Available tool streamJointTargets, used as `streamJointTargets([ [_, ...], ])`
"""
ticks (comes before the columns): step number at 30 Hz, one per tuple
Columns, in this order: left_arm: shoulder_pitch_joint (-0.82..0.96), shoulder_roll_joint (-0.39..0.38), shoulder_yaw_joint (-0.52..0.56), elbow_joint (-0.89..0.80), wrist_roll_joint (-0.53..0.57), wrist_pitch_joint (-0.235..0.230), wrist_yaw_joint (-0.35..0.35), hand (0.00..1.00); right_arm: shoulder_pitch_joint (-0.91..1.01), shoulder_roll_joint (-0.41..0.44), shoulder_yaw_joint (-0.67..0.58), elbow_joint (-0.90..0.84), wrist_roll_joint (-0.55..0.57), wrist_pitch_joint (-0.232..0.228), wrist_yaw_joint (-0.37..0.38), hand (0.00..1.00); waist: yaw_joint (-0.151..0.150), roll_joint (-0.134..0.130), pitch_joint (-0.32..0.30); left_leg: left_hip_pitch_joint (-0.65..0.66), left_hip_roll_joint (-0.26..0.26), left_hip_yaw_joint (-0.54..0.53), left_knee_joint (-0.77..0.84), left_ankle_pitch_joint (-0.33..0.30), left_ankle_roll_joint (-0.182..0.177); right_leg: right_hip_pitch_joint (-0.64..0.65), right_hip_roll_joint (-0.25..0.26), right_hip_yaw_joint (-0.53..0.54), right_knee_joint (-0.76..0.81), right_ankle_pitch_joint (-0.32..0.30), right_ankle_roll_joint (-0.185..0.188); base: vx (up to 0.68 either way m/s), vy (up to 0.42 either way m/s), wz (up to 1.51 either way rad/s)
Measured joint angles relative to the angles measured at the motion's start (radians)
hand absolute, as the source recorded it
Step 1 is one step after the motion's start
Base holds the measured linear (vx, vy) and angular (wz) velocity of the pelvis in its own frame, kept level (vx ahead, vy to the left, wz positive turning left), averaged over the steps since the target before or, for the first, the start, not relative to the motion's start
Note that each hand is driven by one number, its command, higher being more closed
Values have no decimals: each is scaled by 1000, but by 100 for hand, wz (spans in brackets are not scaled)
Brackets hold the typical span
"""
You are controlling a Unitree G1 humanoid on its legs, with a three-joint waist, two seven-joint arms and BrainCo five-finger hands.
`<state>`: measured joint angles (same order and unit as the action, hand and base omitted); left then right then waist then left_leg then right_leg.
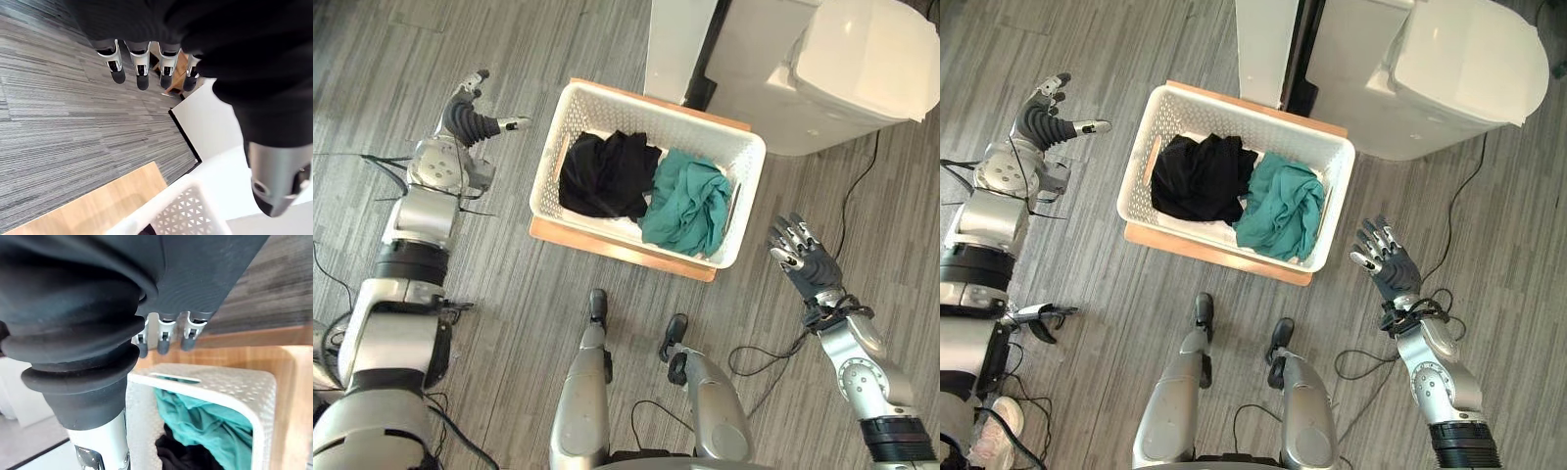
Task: Pick up the laundry basket with both hands and put the clothes into the washing machine.
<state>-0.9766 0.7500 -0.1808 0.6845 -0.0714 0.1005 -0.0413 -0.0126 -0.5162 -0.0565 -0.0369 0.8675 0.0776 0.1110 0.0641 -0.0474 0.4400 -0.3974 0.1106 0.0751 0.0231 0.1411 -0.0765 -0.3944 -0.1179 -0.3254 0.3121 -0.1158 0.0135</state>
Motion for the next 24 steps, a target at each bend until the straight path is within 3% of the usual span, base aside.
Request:
streamJointTargets([
  [7, -72, 11, -91, 41, -23, -30, -5, 0, 22, -47, 24, -36, 35, 11, 4, 0, 5, -18, 11, -43, 11, 44, -7, 19, 13, -38, -8, -17, 8, 1, -1, 37, 2, 6],
  [15, -78, 49, -223, 39, -52, -46, -63, 0, 70, -93, 18, -73, 45, 11, 3, 0, 3, -19, 10, -75, 16, 84, -5, 18, 12, -68, -7, -18, 0, 2, -1, 55, -12, -2],
  [19, -78, 85, -348, 31, -52, -54, -123, 0, 78, -141, 17, -73, 47, 11, 3, 0, 4, -19, 10, -80, 27, 129, -3, 18, 12, -74, -1, -11, -4, 4, 0, 22, -16, -7],
  [24, -78, 130, -437, 32, -55, -66, -158, 0, 65, -174, 17, -74, 72, 11, 3, 0, 1, -19, 10, -102, 42, 152, -2, 18, 13, -94, 17, -1, -41, 34, 8, -2, -17, -17],
])
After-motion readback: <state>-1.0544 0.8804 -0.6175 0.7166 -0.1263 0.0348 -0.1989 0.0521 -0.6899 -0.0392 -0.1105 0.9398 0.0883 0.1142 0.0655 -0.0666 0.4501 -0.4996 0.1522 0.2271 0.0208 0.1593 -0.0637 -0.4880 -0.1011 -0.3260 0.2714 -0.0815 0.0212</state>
